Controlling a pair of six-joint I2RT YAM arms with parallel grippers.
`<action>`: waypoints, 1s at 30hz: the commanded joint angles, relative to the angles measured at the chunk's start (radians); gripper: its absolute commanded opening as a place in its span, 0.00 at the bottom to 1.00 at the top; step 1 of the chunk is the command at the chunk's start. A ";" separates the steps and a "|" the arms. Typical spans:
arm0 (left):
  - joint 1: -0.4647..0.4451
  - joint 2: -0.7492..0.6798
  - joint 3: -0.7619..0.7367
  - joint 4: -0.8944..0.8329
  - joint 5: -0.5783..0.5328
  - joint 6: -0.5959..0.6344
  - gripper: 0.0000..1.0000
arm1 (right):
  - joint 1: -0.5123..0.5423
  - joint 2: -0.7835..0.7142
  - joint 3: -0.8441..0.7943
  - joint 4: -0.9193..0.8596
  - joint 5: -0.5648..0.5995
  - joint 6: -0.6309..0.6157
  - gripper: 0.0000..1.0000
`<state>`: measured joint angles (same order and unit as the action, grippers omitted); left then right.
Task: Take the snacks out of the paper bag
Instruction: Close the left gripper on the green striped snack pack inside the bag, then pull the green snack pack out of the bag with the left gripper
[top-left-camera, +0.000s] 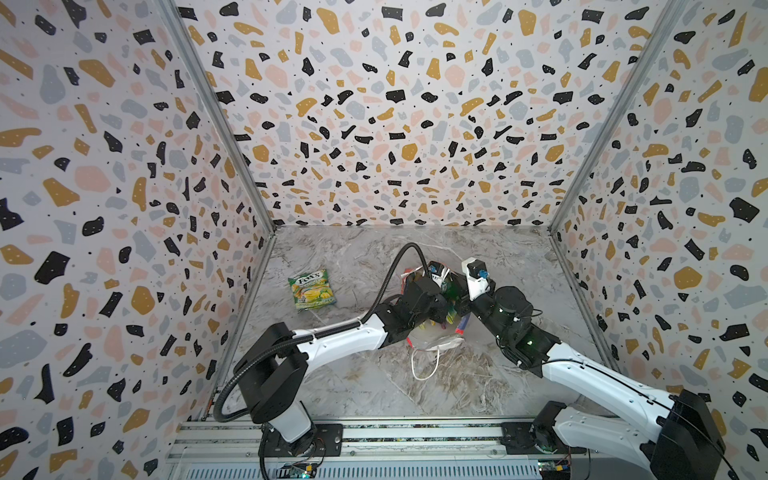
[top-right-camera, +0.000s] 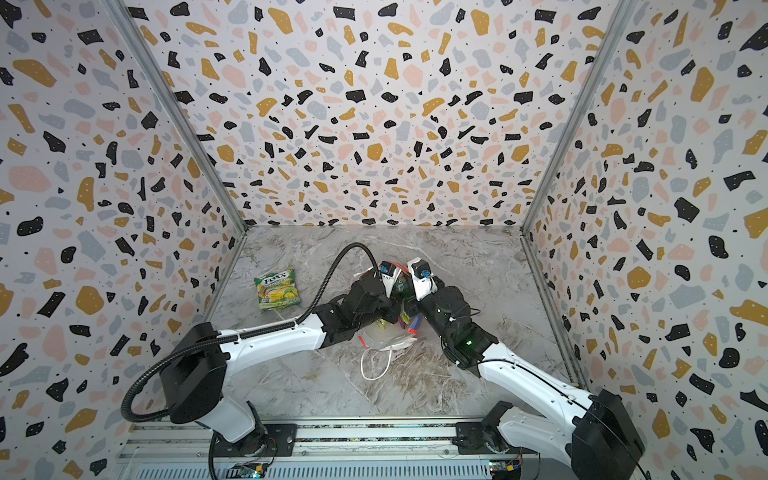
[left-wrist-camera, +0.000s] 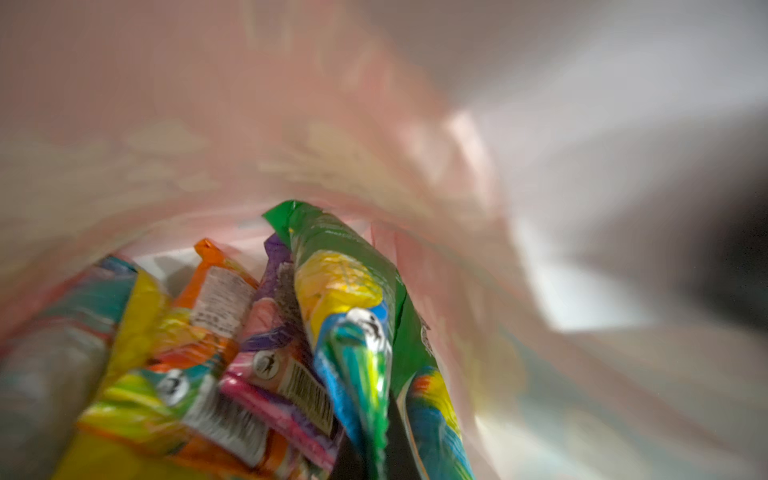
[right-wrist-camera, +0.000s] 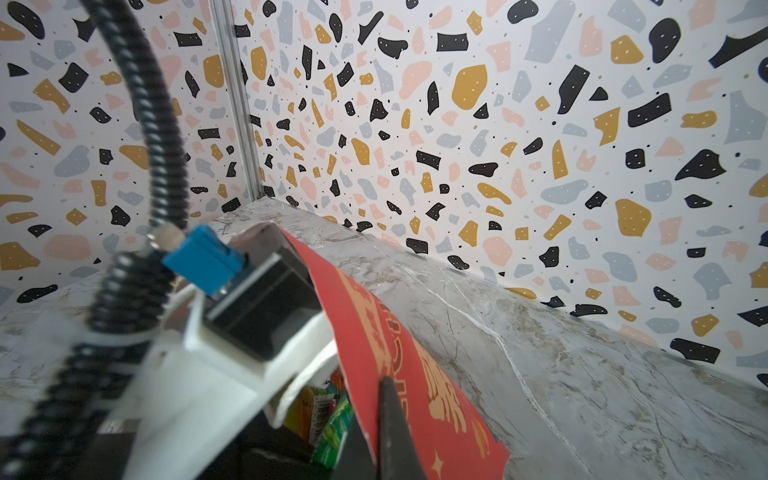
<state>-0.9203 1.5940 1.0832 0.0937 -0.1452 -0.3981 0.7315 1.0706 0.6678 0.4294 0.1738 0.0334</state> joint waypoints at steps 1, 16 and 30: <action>0.006 -0.062 -0.021 0.000 0.023 0.040 0.00 | -0.016 -0.013 0.013 0.046 0.012 0.028 0.00; 0.006 -0.338 -0.122 -0.141 0.055 0.186 0.00 | -0.073 -0.010 0.016 0.029 0.003 0.072 0.00; 0.037 -0.571 -0.132 -0.281 -0.076 0.258 0.00 | -0.078 -0.009 0.014 0.032 -0.006 0.075 0.00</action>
<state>-0.9020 1.0622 0.9230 -0.1871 -0.1501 -0.1711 0.6643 1.0706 0.6682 0.4458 0.1490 0.0971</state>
